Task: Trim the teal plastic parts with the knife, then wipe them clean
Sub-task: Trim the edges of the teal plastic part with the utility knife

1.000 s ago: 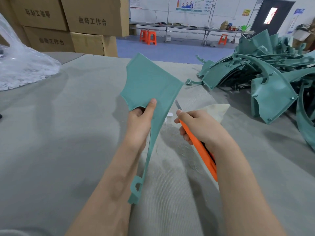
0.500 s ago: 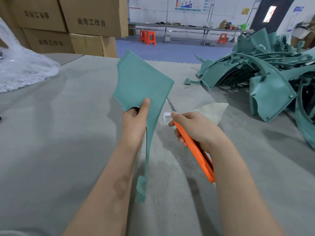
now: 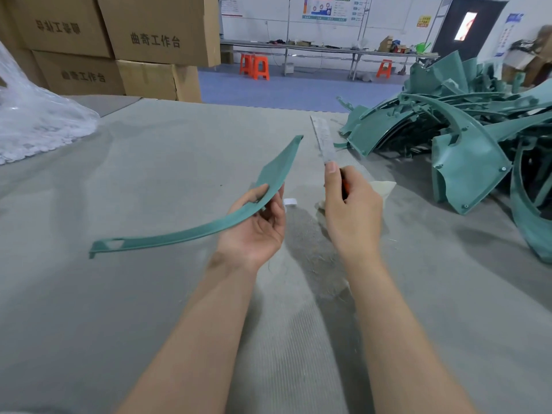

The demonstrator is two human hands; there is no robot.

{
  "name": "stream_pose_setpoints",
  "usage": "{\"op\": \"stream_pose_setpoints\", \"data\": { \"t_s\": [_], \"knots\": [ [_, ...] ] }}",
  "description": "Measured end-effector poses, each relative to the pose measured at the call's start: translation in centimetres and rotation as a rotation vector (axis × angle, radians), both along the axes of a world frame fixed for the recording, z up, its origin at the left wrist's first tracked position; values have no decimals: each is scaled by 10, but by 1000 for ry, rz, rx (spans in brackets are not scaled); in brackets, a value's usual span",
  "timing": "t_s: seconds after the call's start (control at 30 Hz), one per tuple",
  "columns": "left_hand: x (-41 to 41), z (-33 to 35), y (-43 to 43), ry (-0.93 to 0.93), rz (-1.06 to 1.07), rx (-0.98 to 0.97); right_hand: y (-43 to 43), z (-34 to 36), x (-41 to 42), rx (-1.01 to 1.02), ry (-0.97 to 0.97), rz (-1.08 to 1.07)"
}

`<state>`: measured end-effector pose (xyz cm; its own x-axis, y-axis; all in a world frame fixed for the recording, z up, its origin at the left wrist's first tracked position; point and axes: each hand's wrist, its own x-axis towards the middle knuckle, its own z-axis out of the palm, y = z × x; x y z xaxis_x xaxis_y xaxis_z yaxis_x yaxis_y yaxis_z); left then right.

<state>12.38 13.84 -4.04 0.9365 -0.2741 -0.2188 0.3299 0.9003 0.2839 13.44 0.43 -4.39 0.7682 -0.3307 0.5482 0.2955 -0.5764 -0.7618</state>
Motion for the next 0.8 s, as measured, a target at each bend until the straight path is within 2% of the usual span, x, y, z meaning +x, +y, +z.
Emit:
{"op": "stream_pose_setpoints", "data": {
  "t_s": [0.3,0.7,0.8],
  "knots": [
    [-6,9,-11,30,-112,-21,0,-6,4,28,-27,36],
    [-7,8,-9,37,-134,-66,3,-5,3,128,-43,171],
    [-5,7,-8,31,-134,-71,8,-4,-1,81,-38,238]
  ]
}}
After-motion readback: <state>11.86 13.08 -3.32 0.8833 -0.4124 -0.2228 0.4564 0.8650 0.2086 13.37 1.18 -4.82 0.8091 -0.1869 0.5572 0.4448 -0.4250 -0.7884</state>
